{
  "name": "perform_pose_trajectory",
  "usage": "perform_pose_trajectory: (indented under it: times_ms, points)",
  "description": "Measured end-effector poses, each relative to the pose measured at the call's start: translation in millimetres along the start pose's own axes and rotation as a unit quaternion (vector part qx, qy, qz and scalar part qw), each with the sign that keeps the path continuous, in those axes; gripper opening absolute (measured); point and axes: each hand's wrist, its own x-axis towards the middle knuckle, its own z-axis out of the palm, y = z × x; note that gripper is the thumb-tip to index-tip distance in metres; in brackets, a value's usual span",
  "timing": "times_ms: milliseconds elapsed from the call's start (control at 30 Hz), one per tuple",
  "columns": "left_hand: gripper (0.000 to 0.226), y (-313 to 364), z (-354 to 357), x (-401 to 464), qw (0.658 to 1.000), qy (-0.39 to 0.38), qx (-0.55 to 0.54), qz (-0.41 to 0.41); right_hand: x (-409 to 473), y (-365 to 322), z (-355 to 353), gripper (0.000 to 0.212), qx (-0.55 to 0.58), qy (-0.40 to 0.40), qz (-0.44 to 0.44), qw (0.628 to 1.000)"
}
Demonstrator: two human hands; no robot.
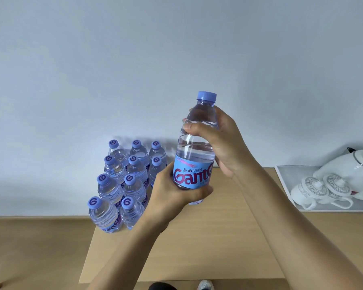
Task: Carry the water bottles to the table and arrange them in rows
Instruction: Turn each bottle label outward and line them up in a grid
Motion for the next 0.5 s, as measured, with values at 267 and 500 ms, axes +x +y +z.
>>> perform_pose_trajectory:
  times_ms: [267, 500]
  points:
    - [0.043, 3, -18, 0, 0.997, -0.065, -0.034, -0.015, 6, 6, 5, 0.022, 0.062, -0.034, 0.013, 0.997]
    - [0.04, 1, -29, -1, 0.998, -0.066, -0.02, -0.014, 10, 15, 14, 0.023, 0.053, -0.044, 0.009, 0.998]
